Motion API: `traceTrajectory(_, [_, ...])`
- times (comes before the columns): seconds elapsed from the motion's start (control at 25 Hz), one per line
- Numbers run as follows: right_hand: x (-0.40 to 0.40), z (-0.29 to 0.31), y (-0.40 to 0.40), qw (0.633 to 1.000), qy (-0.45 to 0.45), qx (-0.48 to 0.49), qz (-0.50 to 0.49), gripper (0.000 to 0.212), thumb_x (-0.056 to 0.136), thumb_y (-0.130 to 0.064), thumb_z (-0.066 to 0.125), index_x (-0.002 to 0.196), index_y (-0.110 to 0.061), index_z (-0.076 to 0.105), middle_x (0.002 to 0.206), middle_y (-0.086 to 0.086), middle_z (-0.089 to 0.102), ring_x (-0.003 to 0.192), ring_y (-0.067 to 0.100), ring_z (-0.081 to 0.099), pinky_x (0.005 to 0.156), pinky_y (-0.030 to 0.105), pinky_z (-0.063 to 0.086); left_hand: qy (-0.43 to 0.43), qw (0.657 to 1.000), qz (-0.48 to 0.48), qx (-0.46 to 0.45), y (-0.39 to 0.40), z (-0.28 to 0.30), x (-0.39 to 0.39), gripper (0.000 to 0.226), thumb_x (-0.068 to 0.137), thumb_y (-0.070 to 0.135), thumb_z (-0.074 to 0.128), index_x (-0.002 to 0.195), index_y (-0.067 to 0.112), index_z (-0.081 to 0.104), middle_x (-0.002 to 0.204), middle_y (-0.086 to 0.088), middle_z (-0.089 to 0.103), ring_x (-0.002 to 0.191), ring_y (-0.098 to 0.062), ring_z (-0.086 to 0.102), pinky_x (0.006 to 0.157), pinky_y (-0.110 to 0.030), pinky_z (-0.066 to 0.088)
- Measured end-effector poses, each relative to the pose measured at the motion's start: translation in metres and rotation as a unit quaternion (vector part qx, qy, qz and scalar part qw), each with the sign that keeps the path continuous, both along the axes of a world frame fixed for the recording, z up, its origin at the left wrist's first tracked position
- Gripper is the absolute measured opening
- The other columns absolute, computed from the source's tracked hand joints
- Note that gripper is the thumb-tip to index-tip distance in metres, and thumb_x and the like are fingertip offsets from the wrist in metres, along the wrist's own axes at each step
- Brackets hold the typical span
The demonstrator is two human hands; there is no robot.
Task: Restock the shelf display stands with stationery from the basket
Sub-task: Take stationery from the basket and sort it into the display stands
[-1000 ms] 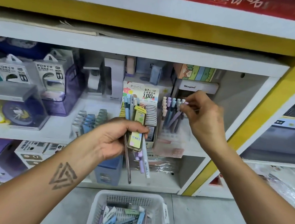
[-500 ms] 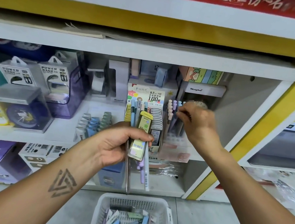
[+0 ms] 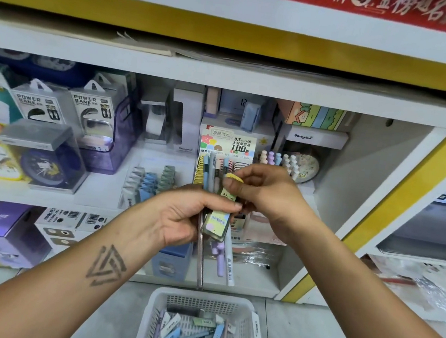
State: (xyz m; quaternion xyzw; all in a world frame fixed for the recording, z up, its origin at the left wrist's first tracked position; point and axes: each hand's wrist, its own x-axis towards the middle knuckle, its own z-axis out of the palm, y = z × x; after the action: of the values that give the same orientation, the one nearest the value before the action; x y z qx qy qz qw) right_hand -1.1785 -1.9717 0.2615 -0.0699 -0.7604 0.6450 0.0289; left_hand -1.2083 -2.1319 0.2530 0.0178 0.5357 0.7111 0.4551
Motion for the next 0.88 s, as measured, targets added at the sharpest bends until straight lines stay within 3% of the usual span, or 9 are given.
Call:
traceTrajectory(0.12, [-0.001, 0.000, -0.003, 0.998, -0.018, -0.055, -0.020, 0.014, 0.085, -0.007, 0.075, 0.088, 0.001, 0.065, 0.066, 0.009, 0.069, 0.056, 0.023, 0.066, 0.050, 0.027, 0.053, -0.023, 0.998, 0.050, 0.031, -0.005, -0.001, 0.000, 0.023, 0.070, 0.012, 0.076, 0.091, 0.003, 0.076, 0.086, -0.013, 0.074, 0.069, -0.022, 0.071, 0.057, -0.036, 0.060])
traceTrajectory(0.24, [-0.004, -0.001, -0.006, 0.994, -0.025, -0.099, -0.034, 0.012, 0.088, -0.004, 0.072, 0.089, -0.001, 0.061, 0.070, 0.009, 0.073, 0.061, 0.022, 0.071, 0.050, 0.023, 0.053, -0.040, 0.994, 0.097, 0.033, -0.011, -0.002, -0.004, 0.035, 0.078, 0.024, 0.075, 0.106, 0.004, 0.073, 0.106, -0.016, 0.070, 0.095, -0.026, 0.064, 0.083, -0.047, 0.052])
traceTrajectory(0.32, [-0.005, -0.001, -0.011, 0.992, -0.031, -0.120, -0.030, 0.013, 0.087, -0.003, 0.072, 0.089, -0.002, 0.059, 0.073, 0.011, 0.075, 0.064, 0.020, 0.073, 0.049, 0.022, 0.053, -0.040, 0.993, 0.110, 0.016, -0.016, -0.001, -0.005, 0.045, 0.081, 0.024, 0.073, 0.119, 0.002, 0.067, 0.124, -0.021, 0.065, 0.107, -0.032, 0.058, 0.098, -0.053, 0.043])
traceTrajectory(0.4, [-0.006, 0.002, -0.015, 0.992, -0.028, -0.125, -0.020, 0.014, 0.086, -0.004, 0.073, 0.091, -0.002, 0.061, 0.077, 0.011, 0.076, 0.068, 0.021, 0.073, 0.051, 0.024, 0.054, -0.031, 0.991, 0.128, -0.002, -0.023, 0.002, -0.006, 0.050, 0.081, 0.018, 0.073, 0.127, 0.001, 0.062, 0.131, -0.022, 0.061, 0.111, -0.033, 0.057, 0.103, -0.054, 0.041])
traceTrajectory(0.48, [-0.008, 0.008, -0.015, 0.992, 0.011, -0.124, -0.033, 0.014, 0.086, -0.007, 0.074, 0.094, -0.005, 0.063, 0.081, 0.010, 0.076, 0.071, 0.020, 0.073, 0.055, 0.028, 0.055, -0.030, 0.986, 0.162, -0.014, -0.033, 0.006, -0.010, 0.041, 0.081, 0.012, 0.073, 0.120, 0.000, 0.065, 0.119, -0.023, 0.068, 0.101, -0.032, 0.065, 0.091, -0.051, 0.054])
traceTrajectory(0.6, [-0.013, 0.015, -0.013, 0.986, 0.120, -0.079, -0.086, 0.014, 0.086, -0.006, 0.074, 0.094, -0.010, 0.064, 0.083, 0.008, 0.077, 0.074, 0.020, 0.074, 0.060, 0.032, 0.058, -0.013, 0.973, 0.228, -0.025, -0.052, 0.008, -0.021, 0.008, 0.082, 0.008, 0.073, 0.087, 0.006, 0.067, 0.072, -0.013, 0.070, 0.064, -0.022, 0.068, 0.056, -0.036, 0.060])
traceTrajectory(0.72, [-0.018, 0.009, -0.017, 0.978, 0.179, 0.078, -0.073, 0.017, 0.089, -0.010, 0.073, 0.089, -0.022, 0.062, 0.088, 0.010, 0.074, 0.075, 0.022, 0.073, 0.064, 0.038, 0.059, 0.013, 0.962, 0.269, -0.040, -0.067, 0.008, -0.029, 0.009, 0.088, 0.008, 0.070, 0.083, 0.008, 0.062, 0.059, -0.009, 0.065, 0.052, -0.020, 0.066, 0.050, -0.038, 0.059])
traceTrajectory(0.8, [-0.022, -0.002, -0.021, 0.962, 0.180, 0.200, -0.034, 0.014, 0.092, -0.018, 0.070, 0.092, -0.028, 0.059, 0.087, 0.005, 0.072, 0.077, 0.027, 0.071, 0.072, 0.048, 0.059, 0.027, 0.961, 0.271, -0.049, -0.074, 0.008, -0.029, 0.007, 0.089, 0.008, 0.069, 0.085, 0.006, 0.064, 0.060, -0.010, 0.065, 0.050, -0.020, 0.066, 0.050, -0.040, 0.059])
traceTrajectory(0.88, [-0.022, -0.011, -0.024, 0.946, 0.187, 0.264, 0.008, 0.011, 0.094, -0.023, 0.066, 0.095, -0.027, 0.056, 0.082, 0.005, 0.070, 0.076, 0.028, 0.069, 0.072, 0.051, 0.058, 0.031, 0.961, 0.270, -0.051, -0.077, 0.008, -0.028, 0.006, 0.088, 0.007, 0.070, 0.089, 0.004, 0.065, 0.065, -0.011, 0.065, 0.053, -0.021, 0.066, 0.054, -0.041, 0.061])
